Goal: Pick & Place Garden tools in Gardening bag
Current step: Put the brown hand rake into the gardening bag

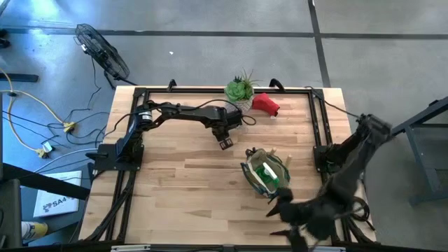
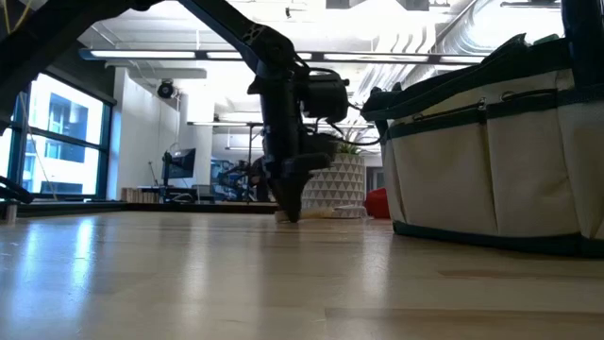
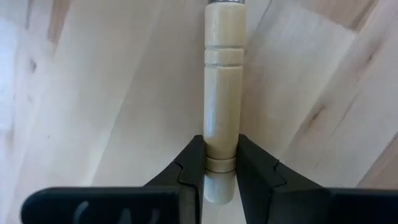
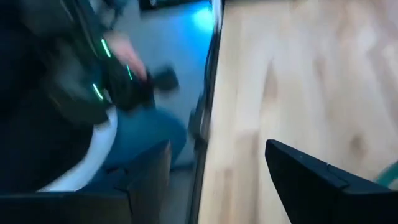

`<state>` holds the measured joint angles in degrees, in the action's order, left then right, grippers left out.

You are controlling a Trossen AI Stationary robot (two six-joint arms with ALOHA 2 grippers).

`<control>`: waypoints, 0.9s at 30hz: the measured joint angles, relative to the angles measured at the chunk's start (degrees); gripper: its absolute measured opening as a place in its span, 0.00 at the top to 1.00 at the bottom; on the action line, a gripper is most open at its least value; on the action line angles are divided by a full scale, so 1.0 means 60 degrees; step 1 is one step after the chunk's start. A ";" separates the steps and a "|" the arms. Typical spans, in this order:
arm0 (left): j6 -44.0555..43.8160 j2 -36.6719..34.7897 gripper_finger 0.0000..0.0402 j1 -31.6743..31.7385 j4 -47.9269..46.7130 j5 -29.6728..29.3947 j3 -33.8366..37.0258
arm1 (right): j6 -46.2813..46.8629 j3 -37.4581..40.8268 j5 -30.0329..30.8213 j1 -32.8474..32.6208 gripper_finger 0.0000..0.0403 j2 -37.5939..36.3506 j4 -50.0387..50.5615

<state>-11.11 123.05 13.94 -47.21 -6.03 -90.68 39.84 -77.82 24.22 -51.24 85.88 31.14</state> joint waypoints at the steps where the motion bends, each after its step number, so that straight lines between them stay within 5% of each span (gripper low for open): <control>1: -0.0035 -0.0056 0.86 -0.0084 -0.0060 -0.0036 0.0008 | 0.0236 0.0004 -0.0432 0.0081 0.37 0.0325 0.0008; 9: -0.0391 -0.1270 0.86 -0.0835 -0.1533 -0.0514 0.0039 | 0.2666 0.0015 -0.3365 0.0608 0.37 0.2013 -0.0574; 27: -0.1472 -0.3994 0.86 -0.2042 -0.2409 -0.1689 0.0000 | 0.1323 0.0007 -0.2668 0.1070 0.37 0.2882 0.0921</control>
<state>-19.95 99.09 1.69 -61.67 -16.16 -90.67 47.78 -77.78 8.21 -44.82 103.18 36.67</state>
